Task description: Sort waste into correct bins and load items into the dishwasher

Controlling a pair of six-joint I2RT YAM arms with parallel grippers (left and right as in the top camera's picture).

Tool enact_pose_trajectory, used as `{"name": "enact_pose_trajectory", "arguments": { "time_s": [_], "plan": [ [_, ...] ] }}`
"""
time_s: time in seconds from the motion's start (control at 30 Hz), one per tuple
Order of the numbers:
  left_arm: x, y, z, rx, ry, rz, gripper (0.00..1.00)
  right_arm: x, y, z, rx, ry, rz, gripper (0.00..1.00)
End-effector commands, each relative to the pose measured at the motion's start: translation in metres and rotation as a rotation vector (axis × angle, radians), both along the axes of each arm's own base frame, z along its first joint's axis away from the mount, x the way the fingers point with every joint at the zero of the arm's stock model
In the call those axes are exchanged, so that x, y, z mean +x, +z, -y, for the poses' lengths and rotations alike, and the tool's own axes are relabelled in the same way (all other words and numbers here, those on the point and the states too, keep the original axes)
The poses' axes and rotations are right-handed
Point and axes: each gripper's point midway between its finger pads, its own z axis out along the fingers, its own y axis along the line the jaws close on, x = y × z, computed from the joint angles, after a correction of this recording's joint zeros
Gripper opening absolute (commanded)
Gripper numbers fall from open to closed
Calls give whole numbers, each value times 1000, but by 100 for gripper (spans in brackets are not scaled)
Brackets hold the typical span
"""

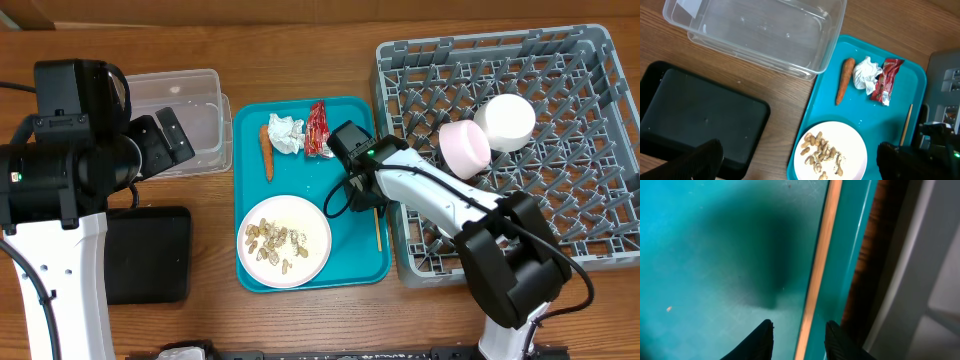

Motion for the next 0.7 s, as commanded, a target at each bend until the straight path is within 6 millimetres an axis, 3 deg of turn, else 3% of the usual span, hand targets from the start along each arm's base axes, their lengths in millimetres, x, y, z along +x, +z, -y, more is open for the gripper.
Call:
{"name": "enact_pose_trajectory", "arguments": {
  "time_s": [0.0, 0.23, 0.53, 0.67],
  "plan": [
    [0, 2, -4, 19, -2, 2, 100, 3, -9, 4, -24, -20, 2, 36],
    [0, 2, -4, 19, -2, 2, 100, -7, -37, -1, -11, 4, -87, 34],
    [0, 2, -4, 20, -2, 2, 100, -22, -38, -21, -3, 116, -111, 32],
    [0, 2, -4, 20, -2, 2, 100, -18, -35, -10, -80, 68, -64, 23]
  ]
}}
